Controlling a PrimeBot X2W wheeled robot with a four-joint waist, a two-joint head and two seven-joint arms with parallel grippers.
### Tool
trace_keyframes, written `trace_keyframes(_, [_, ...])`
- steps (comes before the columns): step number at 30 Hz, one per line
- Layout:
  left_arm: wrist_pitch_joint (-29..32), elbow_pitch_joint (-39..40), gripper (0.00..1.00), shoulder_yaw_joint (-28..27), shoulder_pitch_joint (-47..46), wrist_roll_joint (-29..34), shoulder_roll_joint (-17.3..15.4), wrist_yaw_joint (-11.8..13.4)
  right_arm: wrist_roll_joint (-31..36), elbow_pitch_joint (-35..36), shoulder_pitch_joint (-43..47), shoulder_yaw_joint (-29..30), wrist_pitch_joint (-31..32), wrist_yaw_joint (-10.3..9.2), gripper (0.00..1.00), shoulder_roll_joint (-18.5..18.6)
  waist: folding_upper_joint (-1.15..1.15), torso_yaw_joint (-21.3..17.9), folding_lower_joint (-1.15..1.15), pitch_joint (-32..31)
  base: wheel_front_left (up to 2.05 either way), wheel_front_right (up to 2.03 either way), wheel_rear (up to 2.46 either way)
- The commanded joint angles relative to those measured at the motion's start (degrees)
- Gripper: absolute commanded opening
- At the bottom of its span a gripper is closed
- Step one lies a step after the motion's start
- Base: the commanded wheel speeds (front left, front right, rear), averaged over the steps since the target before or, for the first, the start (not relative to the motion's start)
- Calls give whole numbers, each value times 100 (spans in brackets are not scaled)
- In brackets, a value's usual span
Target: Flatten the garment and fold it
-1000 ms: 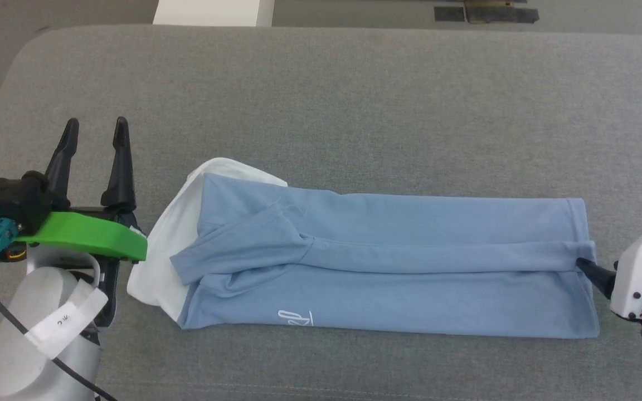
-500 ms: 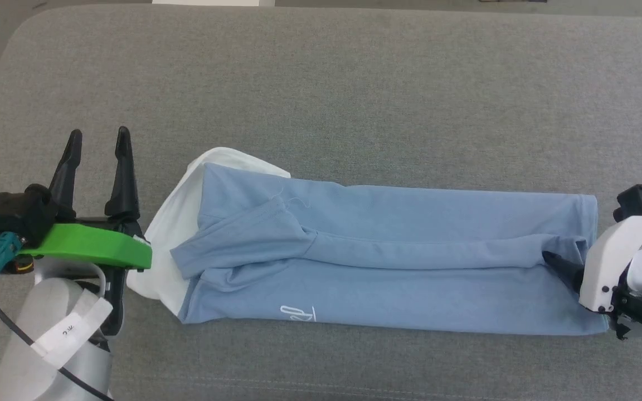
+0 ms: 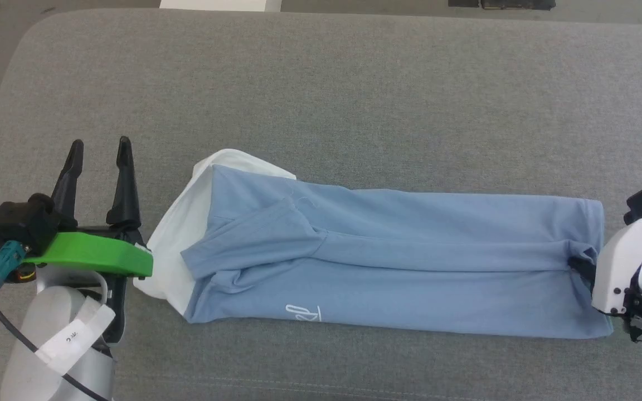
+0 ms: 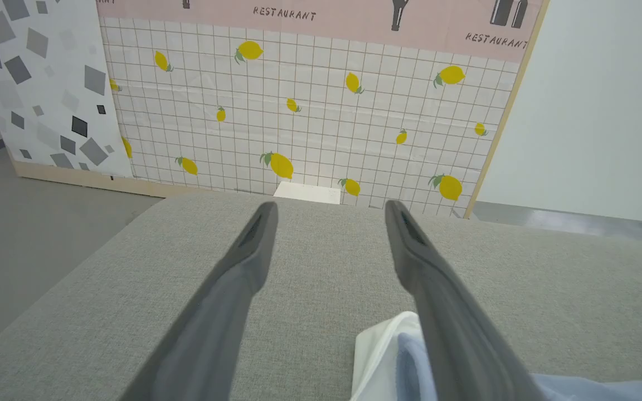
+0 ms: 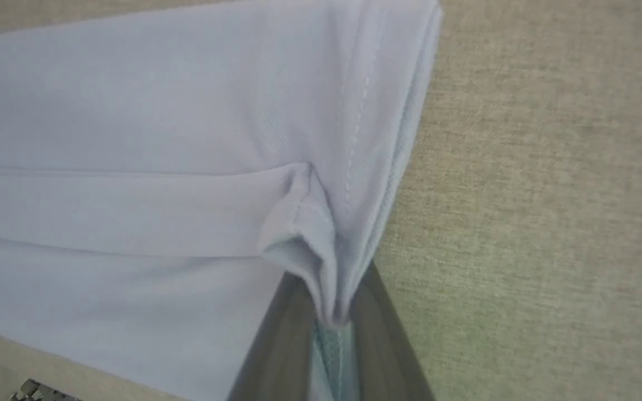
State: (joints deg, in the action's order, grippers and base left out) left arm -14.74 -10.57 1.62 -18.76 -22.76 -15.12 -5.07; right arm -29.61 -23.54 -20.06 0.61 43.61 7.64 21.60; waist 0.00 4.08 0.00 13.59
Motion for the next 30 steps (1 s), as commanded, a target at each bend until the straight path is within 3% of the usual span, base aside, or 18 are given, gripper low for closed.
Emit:
trace_keyframes(1, [-26,16,100,-36,86,50,26,-43,135,-151,28,112,66,-15,0,82,0,-9,0,3,0,0,0])
trace_keyframes(11, [-26,22,100,-113,98,118,102,-101,1129,-397,3,1545,264,-15,0,303,0,5,0,30,0,0,0])
trace_keyframes(16, [-26,-25,100,-149,96,124,124,-117,1740,-223,-11,2091,456,-15,0,153,0,1,0,13,0,0,0])
trace_keyframes(20, [-26,-83,100,-176,147,116,136,-131,1877,163,36,1837,811,-15,0,128,0,-31,0,-76,0,0,0])
trace_keyframes(30, [-26,-78,100,-311,329,104,168,-114,1383,1919,443,599,2254,-15,0,639,0,-101,0,-343,0,0,0])
